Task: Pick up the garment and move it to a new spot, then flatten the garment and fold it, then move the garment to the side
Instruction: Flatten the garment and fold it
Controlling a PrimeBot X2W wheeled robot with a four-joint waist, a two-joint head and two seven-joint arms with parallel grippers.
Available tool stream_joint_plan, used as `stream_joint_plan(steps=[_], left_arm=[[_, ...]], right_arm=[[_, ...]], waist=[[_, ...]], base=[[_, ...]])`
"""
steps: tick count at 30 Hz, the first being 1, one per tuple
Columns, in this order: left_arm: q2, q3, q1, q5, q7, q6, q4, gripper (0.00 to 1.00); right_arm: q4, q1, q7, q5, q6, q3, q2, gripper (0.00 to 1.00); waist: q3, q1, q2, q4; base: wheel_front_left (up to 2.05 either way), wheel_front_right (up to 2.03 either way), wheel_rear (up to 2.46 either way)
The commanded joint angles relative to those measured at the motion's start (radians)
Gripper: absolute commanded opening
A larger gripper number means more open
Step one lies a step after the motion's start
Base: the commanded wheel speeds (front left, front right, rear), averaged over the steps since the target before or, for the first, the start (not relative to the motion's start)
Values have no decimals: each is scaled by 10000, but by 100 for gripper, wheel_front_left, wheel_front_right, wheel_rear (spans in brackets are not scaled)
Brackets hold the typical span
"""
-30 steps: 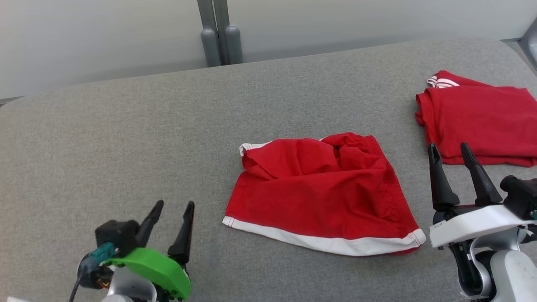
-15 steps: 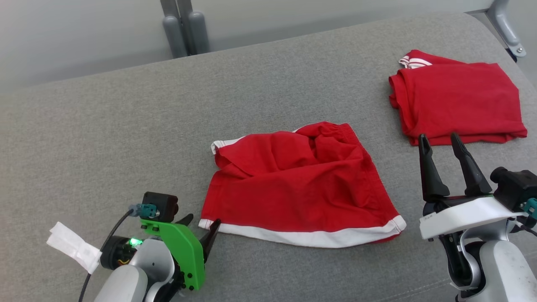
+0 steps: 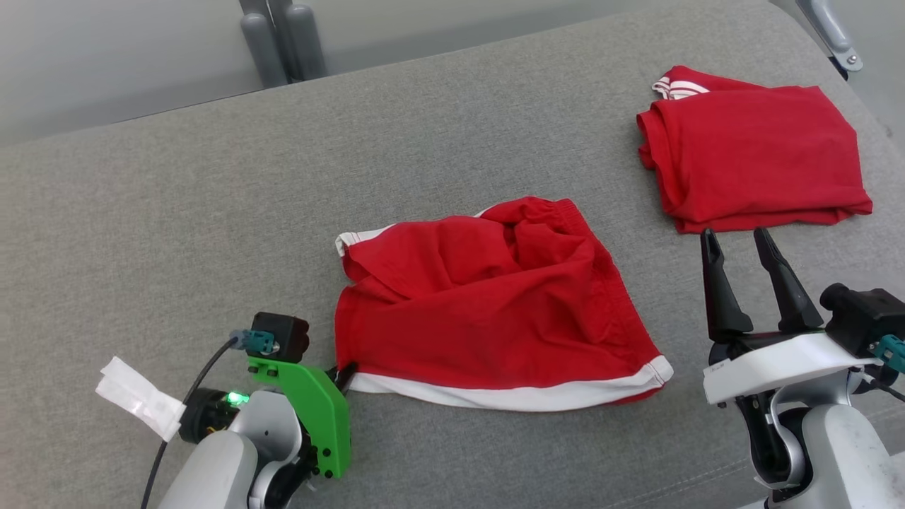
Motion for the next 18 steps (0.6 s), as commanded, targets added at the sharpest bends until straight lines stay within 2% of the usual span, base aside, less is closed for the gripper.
stream_joint_plan(steps=[1, 7, 18], left_arm=[[0, 24, -26, -152, -85, -21, 24, 0], [-61, 162, 433, -433, -197, 86, -344, 0], [387, 650, 1919, -819, -31, 811, -1627, 0]], right_arm=[[38, -88, -8, 23, 6, 1, -45, 100], [130, 71, 47, 51, 6, 3, -153, 100], [-27, 303, 245, -117, 6, -209, -232, 100]], waist=[[-103, 0, 0, 197], [-467, 0, 0, 825], [-733, 0, 0, 1839]], base=[[0, 0, 0], [0, 0, 0], [0, 0, 0]])
